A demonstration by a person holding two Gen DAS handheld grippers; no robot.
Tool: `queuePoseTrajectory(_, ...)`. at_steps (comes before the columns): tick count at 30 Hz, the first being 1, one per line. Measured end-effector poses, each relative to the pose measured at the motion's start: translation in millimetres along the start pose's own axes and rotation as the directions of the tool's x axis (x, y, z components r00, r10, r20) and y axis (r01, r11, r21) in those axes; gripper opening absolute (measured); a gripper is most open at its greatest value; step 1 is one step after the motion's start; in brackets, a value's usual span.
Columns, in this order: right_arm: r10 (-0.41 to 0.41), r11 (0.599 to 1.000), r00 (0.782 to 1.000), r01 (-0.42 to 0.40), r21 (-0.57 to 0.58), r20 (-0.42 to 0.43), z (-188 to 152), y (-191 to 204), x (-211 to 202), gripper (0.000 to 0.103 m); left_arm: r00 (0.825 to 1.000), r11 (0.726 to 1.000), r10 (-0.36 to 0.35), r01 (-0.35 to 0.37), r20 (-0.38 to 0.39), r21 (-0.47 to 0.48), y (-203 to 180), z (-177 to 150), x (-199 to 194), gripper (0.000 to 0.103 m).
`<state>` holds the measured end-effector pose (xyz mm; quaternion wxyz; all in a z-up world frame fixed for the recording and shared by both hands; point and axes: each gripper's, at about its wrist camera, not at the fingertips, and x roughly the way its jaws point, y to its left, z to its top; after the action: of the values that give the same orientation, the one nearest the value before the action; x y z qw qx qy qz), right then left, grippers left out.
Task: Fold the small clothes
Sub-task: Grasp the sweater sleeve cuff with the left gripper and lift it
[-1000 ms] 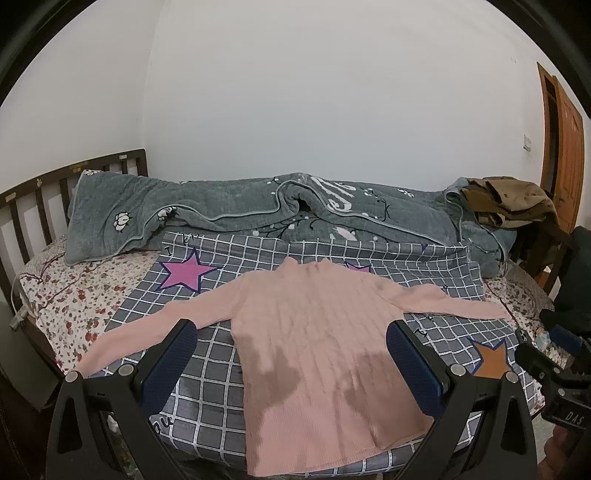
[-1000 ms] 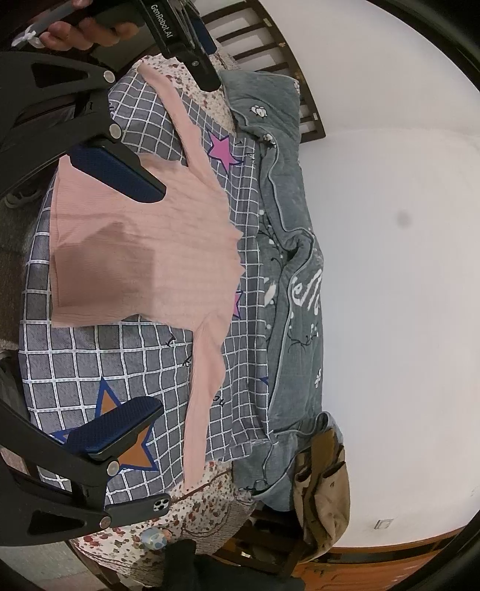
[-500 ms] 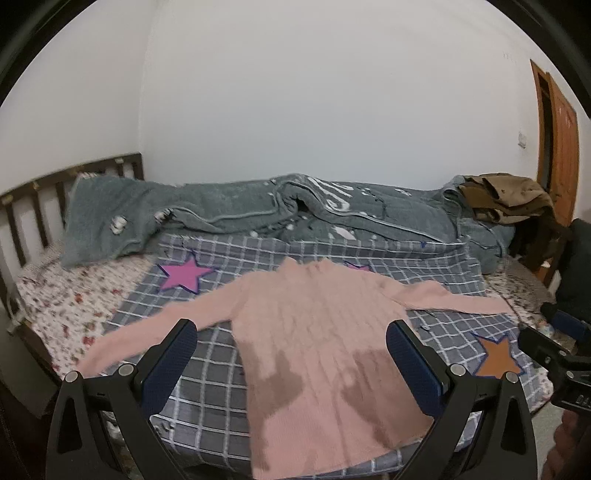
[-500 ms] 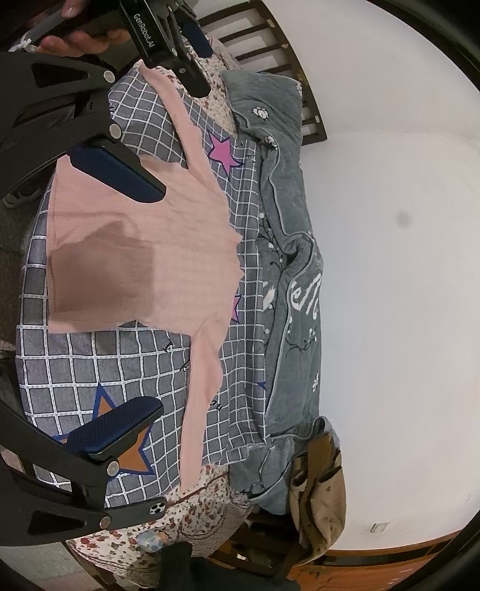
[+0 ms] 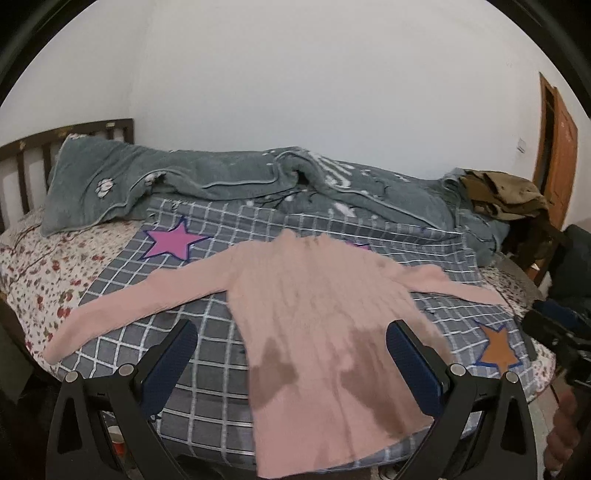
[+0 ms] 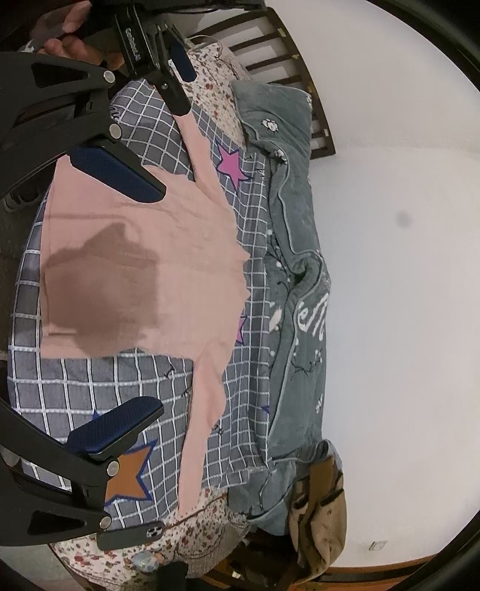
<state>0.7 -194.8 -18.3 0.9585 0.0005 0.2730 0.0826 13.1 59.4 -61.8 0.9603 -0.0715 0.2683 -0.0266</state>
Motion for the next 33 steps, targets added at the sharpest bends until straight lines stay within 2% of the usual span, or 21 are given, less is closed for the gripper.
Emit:
queuePoseTrajectory(3,0.013,1.0,1.0,-0.013,-0.003,0.002,-4,7,10,0.103,1.0,0.998,0.016,-0.016,-0.003,-0.055,24,-9,15,0.103)
queuePoseTrajectory(6,0.025,1.0,1.0,-0.025,-0.015,0.007,-9,14,22,0.103,0.998,0.989,0.059,-0.061,-0.017,-0.134,55,-19,34,0.103)
queuePoseTrajectory(9,0.027,0.999,1.0,-0.027,-0.046,0.004,-15,23,36,0.103,0.993,0.968,0.105,-0.116,-0.062,-0.222,93,-30,57,0.102)
queuePoseTrajectory(13,0.01,0.995,1.0,-0.009,-0.101,0.003,-24,34,54,0.103,0.982,0.919,0.137,-0.174,-0.127,-0.353,148,-44,84,0.098)
queuePoseTrajectory(16,-0.006,0.988,1.0,0.008,-0.153,0.016,-33,44,68,0.102,0.971,0.872,0.171,-0.227,-0.165,-0.433,191,-55,100,0.095)
queuePoseTrajectory(21,-0.03,0.977,0.999,0.039,-0.208,0.045,-44,55,89,0.102,0.957,0.803,0.226,-0.288,-0.182,-0.522,244,-70,108,0.09)
queuePoseTrajectory(22,-0.022,0.977,0.999,0.031,-0.212,0.044,-46,56,92,0.102,0.954,0.783,0.236,-0.298,-0.183,-0.546,254,-73,108,0.087)
queuePoseTrajectory(25,0.014,0.977,1.0,-0.009,-0.213,0.022,-48,59,107,0.102,0.95,0.719,0.248,-0.313,-0.192,-0.62,282,-81,109,0.075)
queuePoseTrajectory(28,0.03,0.978,0.999,-0.027,-0.205,0.013,-48,63,121,0.102,0.952,0.677,0.236,-0.306,-0.197,-0.67,304,-86,111,0.072)
queuePoseTrajectory(31,0.078,0.985,0.997,-0.079,-0.156,-0.009,-42,60,137,0.1,0.957,0.64,0.23,-0.287,-0.178,-0.713,318,-87,112,0.07)
queuePoseTrajectory(33,0.107,0.988,0.994,-0.108,-0.114,-0.017,-36,55,146,0.1,0.959,0.631,0.224,-0.276,-0.171,-0.725,322,-86,115,0.07)
